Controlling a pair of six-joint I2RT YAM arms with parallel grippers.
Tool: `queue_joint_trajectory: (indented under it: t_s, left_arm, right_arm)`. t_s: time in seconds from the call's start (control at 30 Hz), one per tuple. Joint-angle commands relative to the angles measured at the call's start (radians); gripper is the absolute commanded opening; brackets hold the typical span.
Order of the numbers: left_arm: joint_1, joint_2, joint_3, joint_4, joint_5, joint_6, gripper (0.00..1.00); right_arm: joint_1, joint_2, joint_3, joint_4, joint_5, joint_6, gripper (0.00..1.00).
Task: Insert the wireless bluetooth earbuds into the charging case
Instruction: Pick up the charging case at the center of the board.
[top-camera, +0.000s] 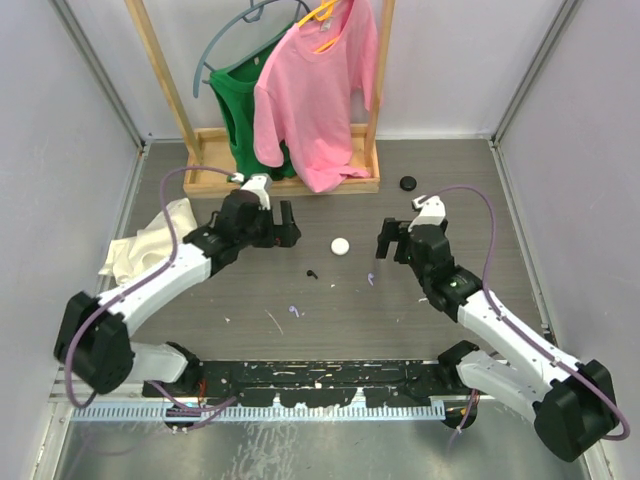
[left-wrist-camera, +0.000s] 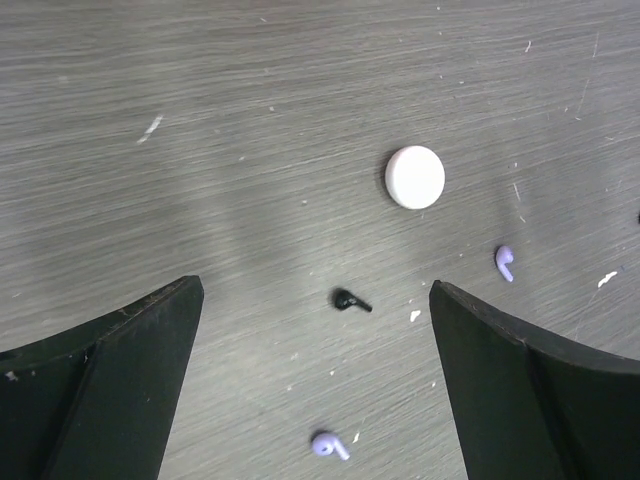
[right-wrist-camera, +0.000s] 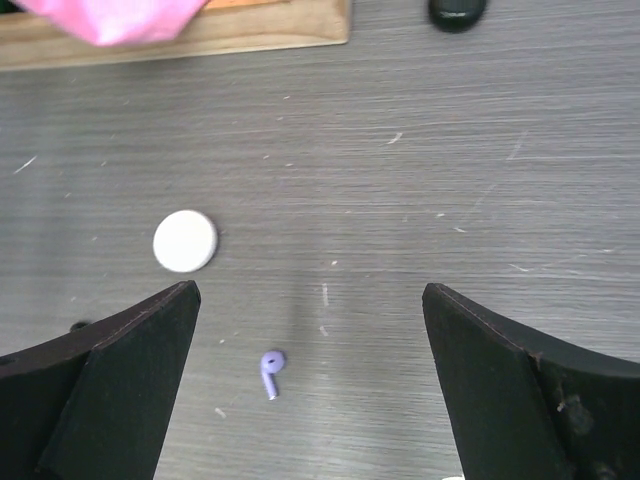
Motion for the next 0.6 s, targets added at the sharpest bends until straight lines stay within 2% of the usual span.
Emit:
queue_joint_trajectory:
  t_s: [0.0, 0.17, 0.27, 0.47, 0.57]
  left_arm:
    - [0.028, -0.155, -0.052, -0.086, -0.082, 0.051, 0.98]
    - [0.111, -0.239, -0.084, -0.156, -0.125, 0.028, 0.98]
    - [0.197, -0.248, -0.094, -0.156, -0.095, -0.003, 0.98]
    - [0.335, -0.162, -0.091, -0.095, 0.032, -0.068, 0.98]
    - [0.361, -0.113, -0.066, -0.070, -0.016, -0.065, 1.00]
  right_arm:
    - [-0.109, -0.013, 0.039, 0.013, -0.043, 0.015, 1.00]
    - [-0.262, -0.081, -0.001, -0.021, -0.095, 0.089, 1.00]
    - [-0.320, -0.144, -0.034, -0.041, -0.099, 0.122, 1.00]
    - [-0.370, -0.253, -0.109, -0.044, -0.096, 0.155, 1.00]
    - [-0.370, -0.307, -0.143, -0.033, -0.100, 0.151, 1.00]
